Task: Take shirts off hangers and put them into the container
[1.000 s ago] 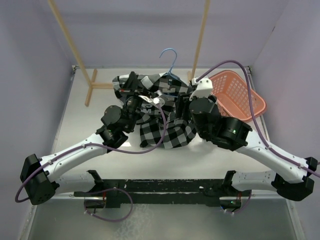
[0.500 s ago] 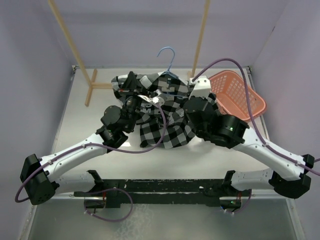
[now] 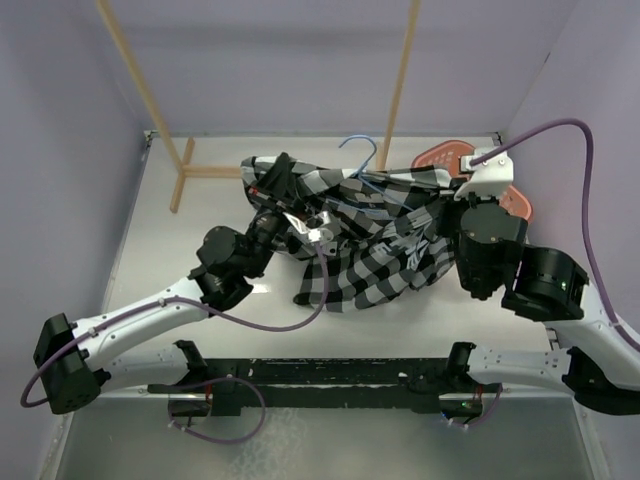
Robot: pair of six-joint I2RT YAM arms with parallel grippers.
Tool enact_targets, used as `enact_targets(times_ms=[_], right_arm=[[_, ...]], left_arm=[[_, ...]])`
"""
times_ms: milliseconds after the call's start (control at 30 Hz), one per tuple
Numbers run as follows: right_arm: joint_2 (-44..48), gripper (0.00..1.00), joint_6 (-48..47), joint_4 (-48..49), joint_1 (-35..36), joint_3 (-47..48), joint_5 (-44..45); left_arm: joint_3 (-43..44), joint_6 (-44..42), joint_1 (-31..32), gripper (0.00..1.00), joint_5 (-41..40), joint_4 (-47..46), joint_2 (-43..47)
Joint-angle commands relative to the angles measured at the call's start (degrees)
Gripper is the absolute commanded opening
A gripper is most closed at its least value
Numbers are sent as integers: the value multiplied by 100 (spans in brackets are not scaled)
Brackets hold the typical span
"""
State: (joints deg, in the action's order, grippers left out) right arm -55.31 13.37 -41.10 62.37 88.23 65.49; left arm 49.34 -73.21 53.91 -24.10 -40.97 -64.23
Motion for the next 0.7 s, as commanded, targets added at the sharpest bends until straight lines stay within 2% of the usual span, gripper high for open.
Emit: enact_targets(times_ms=[0, 200, 367, 500, 567, 667], right_arm=[[670, 0, -553, -62, -111, 120, 1703], [595, 0, 1236, -2460, -115, 679, 677], [354, 0, 1361, -3326, -116, 1084, -739], [249, 0, 1292, -3610, -116, 1316, -1643], [118, 0, 1560, -4036, -113, 1431, -1623], [88, 0, 2025, -4678, -113, 1457, -984]], left_arm=[[76, -93, -303, 0, -1083, -597, 839], [501, 225, -486, 0, -1179, -170, 1048], [725, -302, -766, 0, -1114, -298, 717], [931, -718, -801, 0, -1072, -622, 457], [1048, -805, -837, 0, -1025, -714, 436], [1240, -629, -956, 0, -891, -501, 544]])
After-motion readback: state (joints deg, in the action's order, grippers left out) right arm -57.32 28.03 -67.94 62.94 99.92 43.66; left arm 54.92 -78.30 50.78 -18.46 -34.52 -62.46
